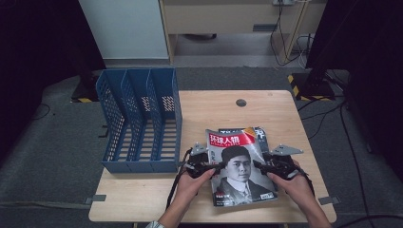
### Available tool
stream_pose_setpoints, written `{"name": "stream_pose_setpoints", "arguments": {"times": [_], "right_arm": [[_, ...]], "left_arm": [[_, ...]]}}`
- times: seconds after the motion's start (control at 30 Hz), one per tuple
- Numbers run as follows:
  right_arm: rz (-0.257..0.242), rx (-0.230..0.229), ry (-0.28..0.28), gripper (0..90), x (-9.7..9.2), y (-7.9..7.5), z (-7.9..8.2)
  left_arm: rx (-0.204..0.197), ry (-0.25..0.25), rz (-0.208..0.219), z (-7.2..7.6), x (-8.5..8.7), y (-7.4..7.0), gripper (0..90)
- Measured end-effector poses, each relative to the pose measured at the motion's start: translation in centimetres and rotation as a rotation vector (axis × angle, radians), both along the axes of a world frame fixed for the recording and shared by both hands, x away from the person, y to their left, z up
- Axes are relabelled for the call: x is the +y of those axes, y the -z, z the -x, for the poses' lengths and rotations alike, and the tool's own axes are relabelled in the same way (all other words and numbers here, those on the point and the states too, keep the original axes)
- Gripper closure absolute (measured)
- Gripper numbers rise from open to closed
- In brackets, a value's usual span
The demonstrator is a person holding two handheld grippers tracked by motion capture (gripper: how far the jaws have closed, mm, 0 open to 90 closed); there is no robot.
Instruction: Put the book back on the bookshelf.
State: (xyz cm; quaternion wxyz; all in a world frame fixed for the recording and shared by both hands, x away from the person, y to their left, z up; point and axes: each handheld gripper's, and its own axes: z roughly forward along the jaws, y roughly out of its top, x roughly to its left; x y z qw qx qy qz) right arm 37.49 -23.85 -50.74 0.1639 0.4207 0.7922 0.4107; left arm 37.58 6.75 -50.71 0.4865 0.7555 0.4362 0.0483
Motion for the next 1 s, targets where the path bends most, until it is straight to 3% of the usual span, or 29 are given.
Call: {"name": "stream_pose_setpoints", "arguments": {"times": [0.17, 0.27, 0.37, 0.47, 0.7, 0.8, 0.9, 1.0], "right_arm": [[-0.007, 0.006, 0.001, 51.7, -0.1, 0.0, 0.1], [-0.013, 0.016, -0.006, 54.8, 0.1, -0.1, 0.2], [-0.01, 0.009, -0.014, 57.1, 0.1, -0.1, 0.3], [-0.021, 0.023, -0.022, 58.1, 0.2, -0.1, 0.4], [-0.038, 0.043, -0.039, 58.3, 0.5, -0.2, 0.5], [-0.052, 0.049, -0.049, 58.3, 0.8, -0.2, 0.5], [-0.028, 0.04, -0.06, 55.7, 1.0, -0.2, 0.5], [-0.03, 0.047, -0.068, 52.0, 1.1, -0.2, 0.5]], "left_arm": [[0.005, -0.003, 0.007, 0.0, 0.1, 0.2, 43.4], [0.011, 0.012, -0.003, 0.1, -0.1, 0.3, 43.3], [0.026, 0.012, 0.022, 0.1, 0.0, 0.1, 43.9], [0.029, 0.016, 0.02, 0.0, 0.1, 0.1, 44.5], [0.037, 0.018, 0.023, 0.2, 0.0, 0.3, 49.5], [0.069, 0.059, 0.018, 0.4, -0.4, 0.4, 55.1], [0.075, 0.064, 0.026, 0.4, -0.2, -0.2, 58.2], [0.044, 0.077, -0.005, 0.6, -0.2, -0.6, 64.2]]}}
